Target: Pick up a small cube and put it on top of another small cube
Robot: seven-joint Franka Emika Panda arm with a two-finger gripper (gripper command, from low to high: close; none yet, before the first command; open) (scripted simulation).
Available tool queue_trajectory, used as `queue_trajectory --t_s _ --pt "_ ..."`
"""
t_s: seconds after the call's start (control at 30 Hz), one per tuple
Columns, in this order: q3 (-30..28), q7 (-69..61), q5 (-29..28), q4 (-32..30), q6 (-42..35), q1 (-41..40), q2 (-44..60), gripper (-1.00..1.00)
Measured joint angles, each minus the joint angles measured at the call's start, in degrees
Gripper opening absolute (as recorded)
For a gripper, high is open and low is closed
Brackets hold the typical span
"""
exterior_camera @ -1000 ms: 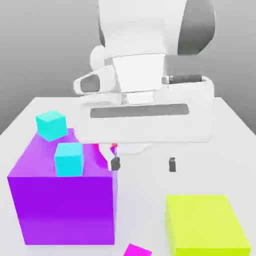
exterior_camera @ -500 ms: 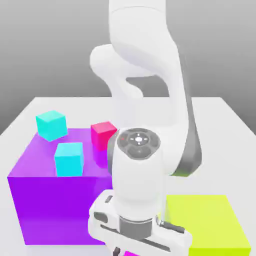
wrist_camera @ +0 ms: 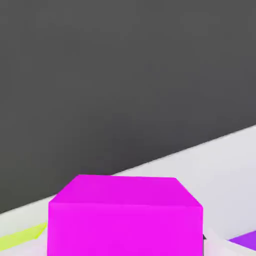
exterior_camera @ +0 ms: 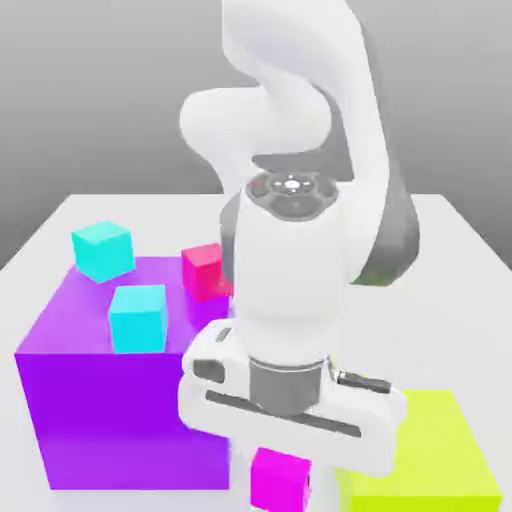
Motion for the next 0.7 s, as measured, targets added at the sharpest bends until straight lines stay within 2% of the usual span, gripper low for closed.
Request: queue_trajectory --t_s 0.27,0.7 --pt "-1.40 -6.49 1.21 -4.87 -11.48 -3.65 -16.35 -1.00" --pt "-2.52 -11.04 -2.18 -15.78 -30.83 -7.23 -43.47 -1.00"
